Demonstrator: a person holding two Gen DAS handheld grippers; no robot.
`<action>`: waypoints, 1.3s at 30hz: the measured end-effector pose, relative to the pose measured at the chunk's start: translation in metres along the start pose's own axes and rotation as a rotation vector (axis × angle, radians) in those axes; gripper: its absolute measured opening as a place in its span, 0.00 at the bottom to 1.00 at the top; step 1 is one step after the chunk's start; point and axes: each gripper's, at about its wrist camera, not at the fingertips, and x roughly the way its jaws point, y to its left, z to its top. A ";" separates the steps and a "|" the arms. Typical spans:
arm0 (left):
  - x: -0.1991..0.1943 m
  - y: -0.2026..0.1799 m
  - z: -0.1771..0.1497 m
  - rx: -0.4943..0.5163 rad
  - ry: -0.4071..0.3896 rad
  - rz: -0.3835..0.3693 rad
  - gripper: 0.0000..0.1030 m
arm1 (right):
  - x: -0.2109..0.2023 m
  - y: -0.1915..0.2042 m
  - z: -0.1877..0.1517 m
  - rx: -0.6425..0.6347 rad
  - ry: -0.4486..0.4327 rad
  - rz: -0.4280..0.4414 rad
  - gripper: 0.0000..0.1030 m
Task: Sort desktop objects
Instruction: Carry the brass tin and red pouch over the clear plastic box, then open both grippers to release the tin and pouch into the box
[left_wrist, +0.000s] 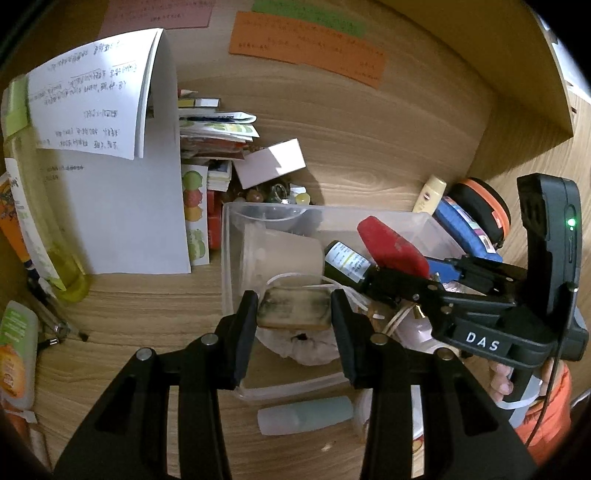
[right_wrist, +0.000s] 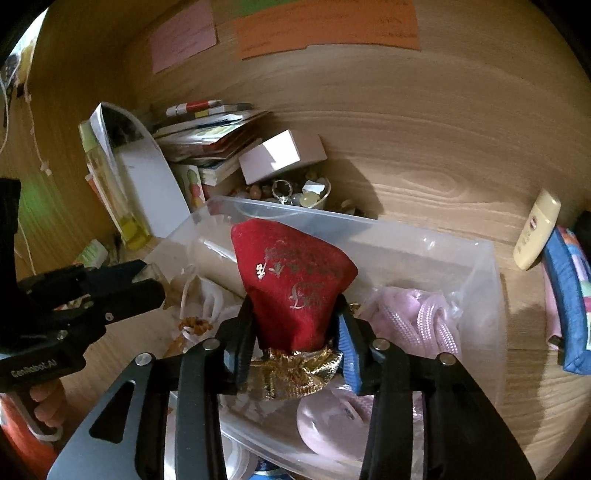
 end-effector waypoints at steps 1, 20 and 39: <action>0.000 0.000 0.000 -0.001 0.000 0.002 0.38 | 0.000 0.001 0.000 -0.010 0.000 -0.007 0.38; -0.004 0.000 0.001 0.013 -0.033 0.011 0.48 | -0.009 0.003 0.002 -0.044 -0.041 -0.044 0.54; -0.058 -0.012 -0.002 0.044 -0.064 0.079 0.79 | -0.065 0.008 0.013 -0.047 -0.152 -0.072 0.72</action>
